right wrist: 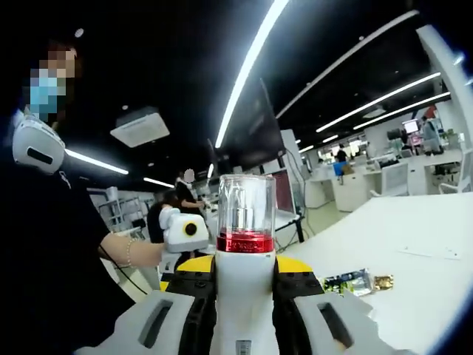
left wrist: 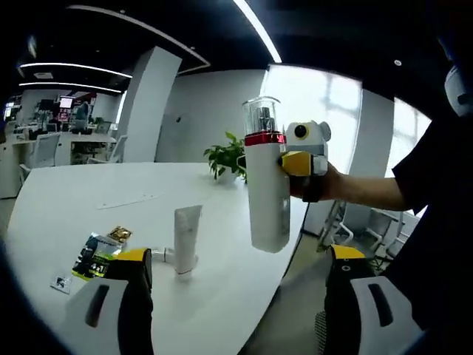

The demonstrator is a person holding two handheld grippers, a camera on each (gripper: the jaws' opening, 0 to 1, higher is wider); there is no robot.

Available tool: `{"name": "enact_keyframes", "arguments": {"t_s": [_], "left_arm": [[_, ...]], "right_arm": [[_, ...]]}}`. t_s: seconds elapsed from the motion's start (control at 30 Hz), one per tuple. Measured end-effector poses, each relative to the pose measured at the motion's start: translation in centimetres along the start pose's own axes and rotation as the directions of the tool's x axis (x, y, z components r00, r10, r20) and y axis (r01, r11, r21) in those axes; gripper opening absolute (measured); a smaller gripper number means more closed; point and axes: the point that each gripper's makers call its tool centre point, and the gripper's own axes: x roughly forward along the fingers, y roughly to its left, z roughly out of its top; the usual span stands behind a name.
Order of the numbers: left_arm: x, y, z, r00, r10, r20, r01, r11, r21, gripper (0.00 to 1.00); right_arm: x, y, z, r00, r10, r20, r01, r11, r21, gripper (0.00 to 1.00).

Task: Arrange the skincare products in the storage area until every visible bottle or jar stands upright without overlapping.

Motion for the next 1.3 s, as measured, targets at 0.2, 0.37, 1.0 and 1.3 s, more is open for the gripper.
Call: {"name": "enact_keyframes", "arguments": {"t_s": [0.2,0.37,1.0,1.3], "left_arm": [[0.5,-1.6,0.0,0.997,-0.073,-0.004,0.072,0.997,-0.029,0.84],[0.8,-2.5,0.3,0.995,-0.099,-0.003,0.099,0.995,-0.031,0.81],[0.8,-4.1,2.1,0.986,-0.166,0.023,0.166,0.986,-0.014,0.71],[0.9,-4.4,3.1,0.984,-0.175,0.042,0.176,0.984,-0.007,0.63]], "right_arm": [[0.5,1.3,0.1,0.998,0.067,0.007,-0.067,0.998,0.006,0.18],[1.2,2.4,0.2,0.995,0.103,0.015,-0.103,0.995,0.008,0.18],[2.3,4.8,1.2,0.979,0.186,0.079,-0.189,0.981,0.034,0.18],[2.9,5.6,1.8,0.968,0.223,0.114,-0.230,0.972,0.047,0.18]]}}
